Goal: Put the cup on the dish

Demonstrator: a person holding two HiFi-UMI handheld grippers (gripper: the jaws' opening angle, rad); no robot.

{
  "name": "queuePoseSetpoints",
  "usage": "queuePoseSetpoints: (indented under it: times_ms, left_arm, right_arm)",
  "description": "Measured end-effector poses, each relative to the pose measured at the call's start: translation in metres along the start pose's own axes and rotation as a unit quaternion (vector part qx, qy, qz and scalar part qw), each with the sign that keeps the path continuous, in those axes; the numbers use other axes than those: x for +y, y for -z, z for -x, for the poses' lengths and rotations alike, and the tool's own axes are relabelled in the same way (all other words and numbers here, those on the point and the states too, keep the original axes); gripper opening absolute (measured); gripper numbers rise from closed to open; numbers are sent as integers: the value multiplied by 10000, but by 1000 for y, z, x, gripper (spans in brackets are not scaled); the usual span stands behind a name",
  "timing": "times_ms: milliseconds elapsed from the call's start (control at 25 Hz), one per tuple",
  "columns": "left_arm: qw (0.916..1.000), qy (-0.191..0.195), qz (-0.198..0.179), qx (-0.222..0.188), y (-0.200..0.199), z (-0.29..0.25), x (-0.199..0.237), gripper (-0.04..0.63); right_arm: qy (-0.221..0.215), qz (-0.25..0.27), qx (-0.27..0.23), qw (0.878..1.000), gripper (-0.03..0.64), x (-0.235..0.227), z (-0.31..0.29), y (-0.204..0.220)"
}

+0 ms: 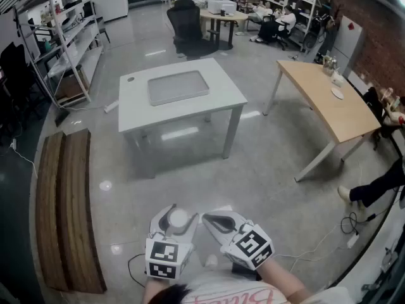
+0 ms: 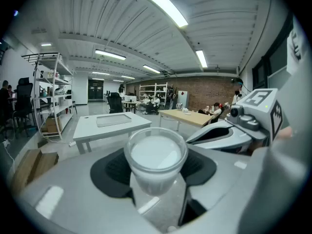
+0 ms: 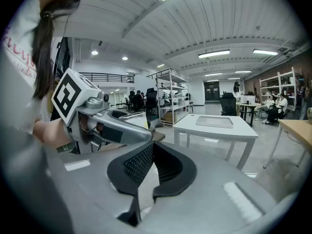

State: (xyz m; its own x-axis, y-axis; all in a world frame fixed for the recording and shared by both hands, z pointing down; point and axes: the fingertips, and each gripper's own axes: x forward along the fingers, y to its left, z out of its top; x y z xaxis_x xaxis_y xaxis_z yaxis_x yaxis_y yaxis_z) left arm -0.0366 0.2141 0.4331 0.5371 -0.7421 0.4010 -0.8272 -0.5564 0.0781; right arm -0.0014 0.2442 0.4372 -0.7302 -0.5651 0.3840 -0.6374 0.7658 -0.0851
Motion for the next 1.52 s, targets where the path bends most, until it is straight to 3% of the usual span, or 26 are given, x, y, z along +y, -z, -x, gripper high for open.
queuePoseSetpoints:
  times_ms: [400,760,1520]
  left_arm:
    - [9999,-62,-136,36,-6,3,-1,256]
    - [9993,214,-310,50,-25,-33,10,256]
    - [9979,554,-325,-44,-78,-125,100,256]
  right_arm:
    - [121,-76,-213,9997,2,-7,8,-9]
    - [207,-93,-405,9989,2,-36,-2,-18]
    - [653,-90,-330,9973,2,-130,-96,-73]
